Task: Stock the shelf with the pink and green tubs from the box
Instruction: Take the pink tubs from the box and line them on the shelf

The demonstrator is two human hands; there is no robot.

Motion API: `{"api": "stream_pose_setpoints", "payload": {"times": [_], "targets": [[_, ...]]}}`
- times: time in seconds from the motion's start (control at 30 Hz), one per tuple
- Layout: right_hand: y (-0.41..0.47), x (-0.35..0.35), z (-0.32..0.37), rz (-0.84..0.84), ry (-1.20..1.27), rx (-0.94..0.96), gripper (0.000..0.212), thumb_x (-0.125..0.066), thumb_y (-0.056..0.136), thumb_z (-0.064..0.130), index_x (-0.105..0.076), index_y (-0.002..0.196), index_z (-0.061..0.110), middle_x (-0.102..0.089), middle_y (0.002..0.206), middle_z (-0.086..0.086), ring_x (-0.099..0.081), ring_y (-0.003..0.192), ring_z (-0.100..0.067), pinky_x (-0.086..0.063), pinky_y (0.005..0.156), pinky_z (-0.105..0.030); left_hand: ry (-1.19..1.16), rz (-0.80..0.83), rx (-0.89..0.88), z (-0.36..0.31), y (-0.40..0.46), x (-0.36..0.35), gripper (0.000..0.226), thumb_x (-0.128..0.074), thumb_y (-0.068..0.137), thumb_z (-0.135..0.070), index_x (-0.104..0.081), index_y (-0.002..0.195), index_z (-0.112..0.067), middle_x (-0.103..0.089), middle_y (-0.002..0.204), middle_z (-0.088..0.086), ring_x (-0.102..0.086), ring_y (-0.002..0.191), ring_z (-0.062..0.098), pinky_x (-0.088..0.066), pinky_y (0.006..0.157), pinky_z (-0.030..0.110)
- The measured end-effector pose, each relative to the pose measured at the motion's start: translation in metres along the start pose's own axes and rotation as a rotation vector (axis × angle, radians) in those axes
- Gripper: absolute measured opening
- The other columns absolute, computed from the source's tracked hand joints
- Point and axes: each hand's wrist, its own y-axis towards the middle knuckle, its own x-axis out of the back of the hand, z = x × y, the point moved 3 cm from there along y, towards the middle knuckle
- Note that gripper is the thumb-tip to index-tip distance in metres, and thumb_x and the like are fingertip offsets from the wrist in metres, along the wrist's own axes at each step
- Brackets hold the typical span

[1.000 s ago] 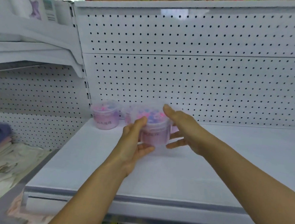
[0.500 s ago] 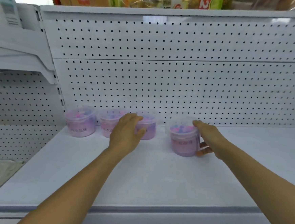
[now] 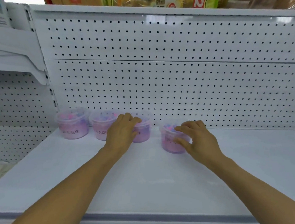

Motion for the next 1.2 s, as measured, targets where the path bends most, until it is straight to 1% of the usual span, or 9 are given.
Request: {"api": "stream_pose_setpoints", "payload": {"times": [0.2, 0.43, 0.53, 0.6, 0.67, 0.8, 0.9, 1.0, 1.2], "targets": [[0.037, -0.019, -0.015, 0.096, 0.020, -0.074, 0.038, -0.055, 0.092, 0.042, -0.057, 0.129, 0.031, -0.054, 0.130, 0.011, -0.040, 0.123, -0.014, -0.047, 0.083, -0.034, 0.025, -0.032, 0.021, -0.002, 0.010, -0.008, 0.037, -0.063, 0.080, -0.005, -0.064, 0.115, -0.018, -0.056, 0.105, 0.005, -0.049, 0.102, 0.026, -0.048, 0.055, 0.038], [0.048, -0.026, -0.024, 0.115, -0.018, -0.025, 0.039, -0.052, 0.095, 0.039, -0.052, 0.133, 0.030, -0.051, 0.135, 0.011, -0.036, 0.129, -0.014, -0.045, 0.087, -0.034, 0.104, -0.032, 0.053, -0.008, 0.015, -0.014, 0.038, -0.065, 0.077, -0.004, -0.065, 0.113, -0.016, -0.057, 0.103, 0.008, -0.053, 0.099, 0.029, -0.048, 0.052, 0.038], [0.046, -0.024, -0.023, 0.198, -0.101, 0.013, 0.049, -0.050, 0.094, 0.042, -0.043, 0.141, 0.028, -0.041, 0.146, 0.006, -0.030, 0.136, -0.018, -0.042, 0.096, -0.037, 0.145, 0.057, 0.098, -0.012, 0.014, -0.010, 0.047, -0.067, 0.081, -0.019, -0.057, 0.127, -0.020, -0.054, 0.117, 0.005, -0.049, 0.109, 0.026, -0.047, 0.068, 0.036], [0.041, -0.018, -0.021, 0.220, -0.147, 0.032, 0.057, -0.050, 0.093, 0.044, -0.035, 0.146, 0.027, -0.031, 0.153, 0.002, -0.023, 0.141, -0.020, -0.035, 0.104, -0.039, 0.153, 0.089, 0.094, -0.018, 0.010, -0.006, 0.061, -0.068, 0.081, -0.032, -0.047, 0.138, -0.021, -0.049, 0.133, 0.005, -0.044, 0.122, 0.026, -0.041, 0.090, 0.036], [0.030, -0.006, -0.016, 0.146, -0.148, 0.045, 0.057, -0.049, 0.093, 0.046, -0.037, 0.145, 0.025, -0.031, 0.154, -0.002, -0.025, 0.141, -0.026, -0.030, 0.107, -0.043, 0.130, 0.038, 0.061, -0.028, -0.001, 0.003, 0.069, -0.064, 0.083, -0.046, -0.041, 0.143, -0.019, -0.044, 0.144, 0.008, -0.037, 0.134, 0.029, -0.031, 0.107, 0.041], [-0.015, 0.031, 0.000, -0.073, -0.133, 0.059, 0.054, -0.038, 0.090, 0.050, -0.055, 0.132, 0.021, -0.048, 0.143, -0.008, -0.047, 0.128, -0.034, -0.040, 0.101, -0.053, 0.096, -0.138, -0.023, -0.056, -0.039, 0.025, 0.072, -0.037, 0.087, -0.064, -0.043, 0.141, -0.017, -0.047, 0.143, 0.009, -0.041, 0.132, 0.032, -0.034, 0.107, 0.052], [-0.058, 0.060, 0.015, -0.152, -0.164, 0.012, 0.052, -0.039, 0.091, 0.048, -0.052, 0.134, 0.021, -0.053, 0.138, -0.006, -0.055, 0.118, -0.029, -0.047, 0.090, -0.044, 0.055, -0.187, -0.078, -0.082, -0.070, 0.042, 0.069, -0.036, 0.089, -0.063, -0.044, 0.139, -0.017, -0.051, 0.137, 0.006, -0.044, 0.126, 0.027, -0.037, 0.105, 0.049], [-0.105, 0.082, 0.025, -0.199, -0.193, -0.058, 0.052, -0.043, 0.091, 0.049, -0.052, 0.134, 0.022, -0.056, 0.134, -0.003, -0.059, 0.110, -0.026, -0.049, 0.075, -0.036, 0.007, -0.164, -0.130, -0.112, -0.104, 0.052, 0.063, -0.041, 0.091, -0.059, -0.044, 0.139, -0.018, -0.052, 0.135, 0.003, -0.047, 0.123, 0.025, -0.038, 0.105, 0.046], [-0.220, 0.114, 0.028, -0.175, -0.260, -0.190, 0.053, -0.044, 0.091, 0.048, -0.054, 0.133, 0.016, -0.058, 0.131, -0.009, -0.059, 0.111, -0.032, -0.052, 0.078, -0.044, -0.092, -0.024, -0.294, -0.171, -0.179, 0.049, 0.061, -0.040, 0.092, -0.057, -0.040, 0.142, -0.022, -0.049, 0.141, 0.003, -0.043, 0.129, 0.022, -0.024, 0.114, 0.040]]}}
